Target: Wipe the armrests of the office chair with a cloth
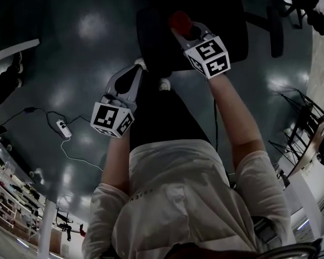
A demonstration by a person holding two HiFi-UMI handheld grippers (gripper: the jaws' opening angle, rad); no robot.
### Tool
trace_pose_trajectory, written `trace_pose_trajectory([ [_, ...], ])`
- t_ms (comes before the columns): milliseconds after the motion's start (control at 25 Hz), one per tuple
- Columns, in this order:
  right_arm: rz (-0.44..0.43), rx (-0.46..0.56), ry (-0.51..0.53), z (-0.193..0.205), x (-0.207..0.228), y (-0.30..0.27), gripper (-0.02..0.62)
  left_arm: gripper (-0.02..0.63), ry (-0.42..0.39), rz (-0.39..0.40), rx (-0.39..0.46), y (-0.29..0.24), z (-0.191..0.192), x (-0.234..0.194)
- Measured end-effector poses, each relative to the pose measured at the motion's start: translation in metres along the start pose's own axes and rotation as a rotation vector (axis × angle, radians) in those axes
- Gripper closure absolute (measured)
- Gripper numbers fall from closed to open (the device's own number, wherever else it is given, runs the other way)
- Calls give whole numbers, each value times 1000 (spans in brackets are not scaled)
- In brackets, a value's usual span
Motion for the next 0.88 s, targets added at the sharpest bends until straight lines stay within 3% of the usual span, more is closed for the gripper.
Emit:
trace_pose_trajectory([
  [160, -69, 24, -17, -12, 15, -31, 548, 589, 7, 8, -19, -11, -7, -14],
  [360, -72, 50, -58, -16, 22, -46, 548, 588, 13, 8, -41, -8, -9, -31],
  [880, -152, 50, -61, 16, -27, -4, 548, 589, 19, 26, -66, 14, 27, -6],
])
Point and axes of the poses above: the fingertips, and each gripper's own axes: y backward along the fingers, x to its right, z out of its underside, the point moved 6 cm from there along y, backward along the fingers, and after that the axes turned 4 degrees about x, right-handed, at the moved point
